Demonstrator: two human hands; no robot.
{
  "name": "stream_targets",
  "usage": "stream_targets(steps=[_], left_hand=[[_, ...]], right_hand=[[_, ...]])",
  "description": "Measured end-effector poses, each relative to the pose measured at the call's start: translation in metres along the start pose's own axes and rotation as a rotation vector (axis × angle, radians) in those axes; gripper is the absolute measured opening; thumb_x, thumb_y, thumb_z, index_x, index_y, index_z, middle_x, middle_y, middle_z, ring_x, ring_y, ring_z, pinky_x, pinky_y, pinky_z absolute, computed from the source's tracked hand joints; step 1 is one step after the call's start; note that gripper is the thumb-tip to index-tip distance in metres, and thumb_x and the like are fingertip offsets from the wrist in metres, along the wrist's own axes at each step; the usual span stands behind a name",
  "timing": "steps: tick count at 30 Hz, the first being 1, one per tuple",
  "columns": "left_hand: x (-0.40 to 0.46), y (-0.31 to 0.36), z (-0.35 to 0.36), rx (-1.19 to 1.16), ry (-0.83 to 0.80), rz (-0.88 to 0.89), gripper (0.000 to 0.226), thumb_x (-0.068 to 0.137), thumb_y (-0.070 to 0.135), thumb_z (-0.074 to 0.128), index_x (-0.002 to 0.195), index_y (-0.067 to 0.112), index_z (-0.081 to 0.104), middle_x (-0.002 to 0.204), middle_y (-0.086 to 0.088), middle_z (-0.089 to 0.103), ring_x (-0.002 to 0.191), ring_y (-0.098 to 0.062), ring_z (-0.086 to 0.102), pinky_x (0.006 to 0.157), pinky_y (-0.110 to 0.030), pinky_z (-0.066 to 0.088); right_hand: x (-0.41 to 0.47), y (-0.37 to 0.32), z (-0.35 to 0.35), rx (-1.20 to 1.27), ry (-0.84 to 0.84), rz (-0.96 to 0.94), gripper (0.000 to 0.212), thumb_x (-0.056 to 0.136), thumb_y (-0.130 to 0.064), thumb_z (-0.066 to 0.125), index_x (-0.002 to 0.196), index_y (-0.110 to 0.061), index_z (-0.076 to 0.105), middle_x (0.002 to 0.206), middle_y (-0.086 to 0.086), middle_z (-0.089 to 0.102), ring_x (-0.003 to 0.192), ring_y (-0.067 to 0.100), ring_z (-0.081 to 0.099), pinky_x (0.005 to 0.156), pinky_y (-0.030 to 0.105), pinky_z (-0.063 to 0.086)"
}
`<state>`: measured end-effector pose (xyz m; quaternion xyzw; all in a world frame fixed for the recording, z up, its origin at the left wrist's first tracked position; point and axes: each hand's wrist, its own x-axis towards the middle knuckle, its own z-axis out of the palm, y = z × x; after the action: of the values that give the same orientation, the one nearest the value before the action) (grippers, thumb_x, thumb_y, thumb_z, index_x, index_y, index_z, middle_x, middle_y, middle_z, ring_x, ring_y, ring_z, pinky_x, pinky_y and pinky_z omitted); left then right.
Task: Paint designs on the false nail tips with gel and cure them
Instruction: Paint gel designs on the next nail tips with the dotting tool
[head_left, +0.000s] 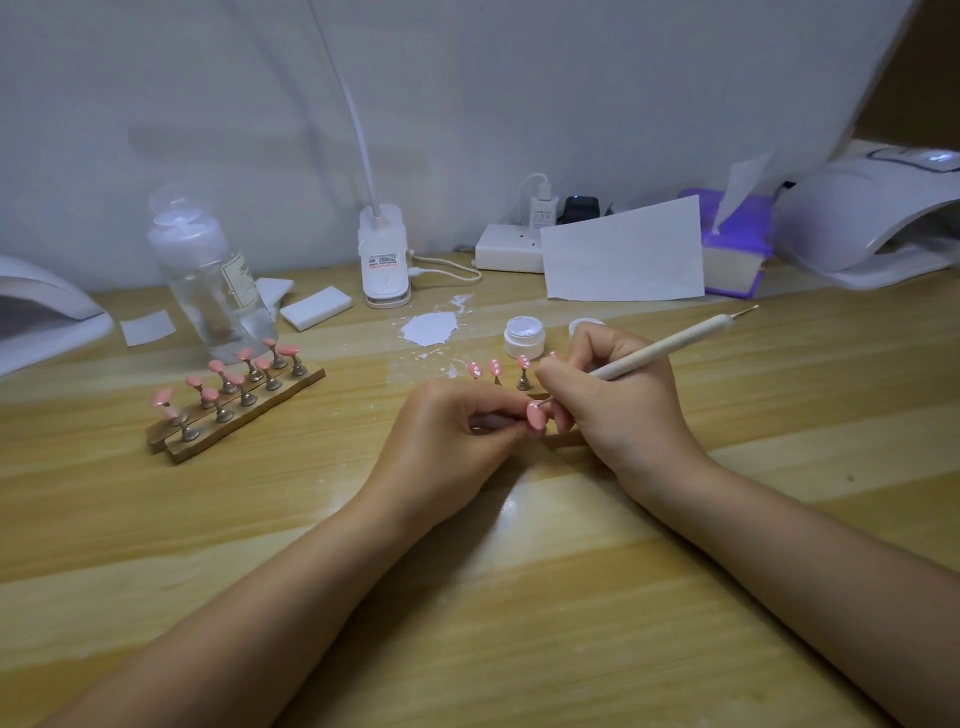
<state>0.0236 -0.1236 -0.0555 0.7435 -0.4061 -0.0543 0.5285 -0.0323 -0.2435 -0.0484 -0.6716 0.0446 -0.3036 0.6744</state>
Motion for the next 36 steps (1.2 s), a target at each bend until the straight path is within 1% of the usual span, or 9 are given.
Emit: stream_targets(steps=[3,7,11,13,21,26,33,36], left_hand=[[0.0001,-0.0007,-0.0003,0.007,-0.002,0.002,0.014,0.076,-0.005,0.068,0.081,0.007,0.074,0.078,-0.002,0.073,0.074,0.000,0.063,0.079,-0.031,0.054],[0.0003,-0.0006,-0.0001,-0.003,-0.005,0.004,0.015,0.076,-0.005,0.068,0.083,0.008,0.074,0.080,-0.001,0.073,0.076,0.001,0.064,0.079,-0.028,0.054],[0.0007,-0.0005,0.0002,-0.004,-0.009,0.007,0.016,0.076,-0.006,0.067,0.082,0.006,0.074,0.079,-0.001,0.072,0.074,0.004,0.062,0.078,-0.023,0.054],[0.0004,-0.0002,0.0001,-0.003,-0.007,0.008,0.017,0.075,-0.006,0.067,0.083,0.008,0.074,0.079,0.002,0.072,0.073,0.005,0.062,0.077,-0.021,0.053],[0.0003,0.0000,-0.0002,0.005,-0.003,0.008,0.017,0.075,-0.005,0.068,0.082,0.009,0.074,0.079,0.001,0.072,0.075,0.002,0.063,0.079,-0.027,0.054],[0.0002,0.0001,0.0002,-0.004,-0.004,0.006,0.015,0.076,-0.005,0.068,0.082,0.007,0.074,0.078,0.002,0.072,0.073,0.005,0.062,0.077,-0.022,0.053],[-0.0002,0.0008,0.0001,-0.005,-0.008,-0.001,0.015,0.075,-0.005,0.068,0.082,0.007,0.074,0.079,0.002,0.072,0.073,0.005,0.062,0.077,-0.021,0.053],[0.0001,0.0010,0.0001,0.000,-0.003,0.001,0.015,0.075,-0.005,0.068,0.083,0.007,0.074,0.079,0.002,0.072,0.073,0.005,0.063,0.078,-0.024,0.053]], right_hand=[[0.0000,-0.0010,0.0002,-0.010,-0.003,-0.009,0.040,0.075,0.013,0.053,0.049,-0.011,0.033,0.030,-0.006,0.041,0.030,0.003,0.048,0.038,0.010,0.035],[0.0003,-0.0009,0.0003,-0.004,0.002,-0.002,0.040,0.075,0.013,0.052,0.049,-0.010,0.033,0.030,-0.006,0.041,0.030,0.004,0.048,0.038,0.009,0.035],[0.0004,-0.0005,0.0004,-0.001,-0.009,-0.005,0.041,0.074,0.014,0.052,0.048,-0.011,0.033,0.031,-0.005,0.041,0.032,0.007,0.050,0.039,0.011,0.036],[0.0003,-0.0005,0.0000,-0.007,-0.005,-0.005,0.040,0.075,0.013,0.053,0.049,-0.011,0.033,0.031,-0.006,0.041,0.031,0.005,0.049,0.038,0.010,0.035],[0.0002,-0.0011,0.0001,-0.012,0.005,-0.005,0.040,0.075,0.014,0.053,0.049,-0.010,0.033,0.030,-0.007,0.040,0.030,0.002,0.046,0.038,0.010,0.035],[0.0001,-0.0009,0.0003,-0.011,0.003,-0.004,0.041,0.076,0.014,0.053,0.049,-0.009,0.033,0.030,-0.006,0.040,0.030,0.003,0.047,0.038,0.010,0.036],[0.0003,0.0003,-0.0002,-0.012,0.014,-0.003,0.039,0.075,0.013,0.053,0.049,-0.009,0.033,0.031,-0.006,0.040,0.030,0.003,0.048,0.038,0.010,0.036],[0.0005,0.0007,-0.0006,-0.011,0.018,-0.002,0.038,0.074,0.013,0.053,0.049,-0.009,0.034,0.031,-0.007,0.040,0.030,0.003,0.048,0.039,0.010,0.036]])
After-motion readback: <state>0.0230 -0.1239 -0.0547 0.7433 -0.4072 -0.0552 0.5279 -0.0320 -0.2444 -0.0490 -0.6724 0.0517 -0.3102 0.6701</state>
